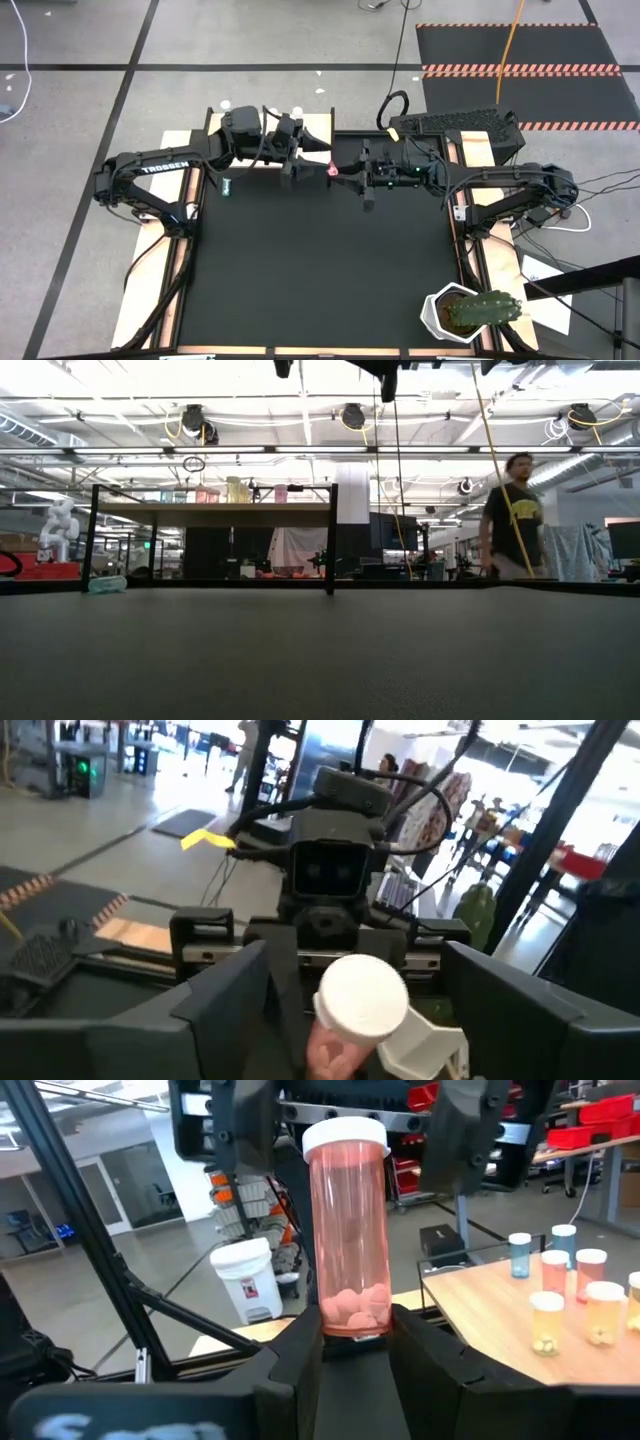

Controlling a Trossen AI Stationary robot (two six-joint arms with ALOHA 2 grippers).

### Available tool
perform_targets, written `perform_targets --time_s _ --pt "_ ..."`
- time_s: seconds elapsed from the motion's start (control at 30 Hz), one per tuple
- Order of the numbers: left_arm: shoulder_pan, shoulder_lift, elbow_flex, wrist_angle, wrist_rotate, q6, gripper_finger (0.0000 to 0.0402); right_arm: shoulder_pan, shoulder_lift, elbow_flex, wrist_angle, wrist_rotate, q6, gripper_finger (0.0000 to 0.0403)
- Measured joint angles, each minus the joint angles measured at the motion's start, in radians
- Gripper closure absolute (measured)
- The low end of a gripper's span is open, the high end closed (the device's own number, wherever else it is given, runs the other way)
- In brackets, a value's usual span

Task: Pick and place medicine bottles onto shelf by color
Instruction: Adjust the pill bottles on the shelf

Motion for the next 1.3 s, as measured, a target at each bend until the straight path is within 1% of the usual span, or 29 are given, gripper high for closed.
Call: perform_targets --time_s 0.1,0.2,0.37,0.47,0.57,0.63,0.7,0.93,1.03,1.13,1.2,1.3 --pt "-0.009 0.000 0.000 0.003 0.000 0.062 0.0129 0.000 0.000 0.000 0.001 0.000 0.000 0.0304" --pt "-0.012 0.000 0.000 0.002 0.001 0.103 0.0164 0.000 0.000 0.000 0.001 0.000 0.000 0.0303" --pt "-0.010 0.000 0.000 0.005 -0.005 0.142 0.0230 -0.015 0.000 0.000 0.002 -0.006 0.005 0.0303" --pt "-0.010 0.000 0.000 0.005 -0.006 0.148 0.0267 -0.024 -0.001 0.000 0.002 -0.030 0.007 0.0303" --pt "-0.010 0.000 0.000 0.002 -0.006 0.162 0.0290 -0.026 -0.001 0.000 0.002 -0.035 0.011 0.0303" --pt "-0.010 0.000 0.000 0.002 -0.006 0.169 0.0293 -0.026 -0.001 0.000 0.005 -0.035 0.010 0.0303" --pt "-0.005 0.000 0.000 0.004 -0.001 0.170 0.0283 -0.027 -0.001 0.000 0.010 -0.033 0.011 0.0303" --pt "0.007 0.000 0.000 0.008 0.002 0.166 0.0194 -0.041 -0.007 -0.001 0.017 -0.029 0.013 0.0303" --pt "0.007 0.000 0.000 0.008 0.003 0.167 0.0175 -0.048 -0.012 -0.001 0.028 -0.048 0.015 0.0303" --pt "0.007 0.000 0.000 0.008 0.002 0.167 0.0178 -0.055 -0.016 -0.001 0.027 -0.051 0.020 0.0303" --pt "0.007 0.000 0.000 0.010 -0.006 0.167 0.0192 -0.058 -0.018 -0.001 0.033 -0.053 0.020 0.0303" --pt "0.008 0.000 -0.001 0.027 -0.028 0.147 0.0224 -0.059 -0.018 -0.001 0.032 -0.053 0.020 0.0303"
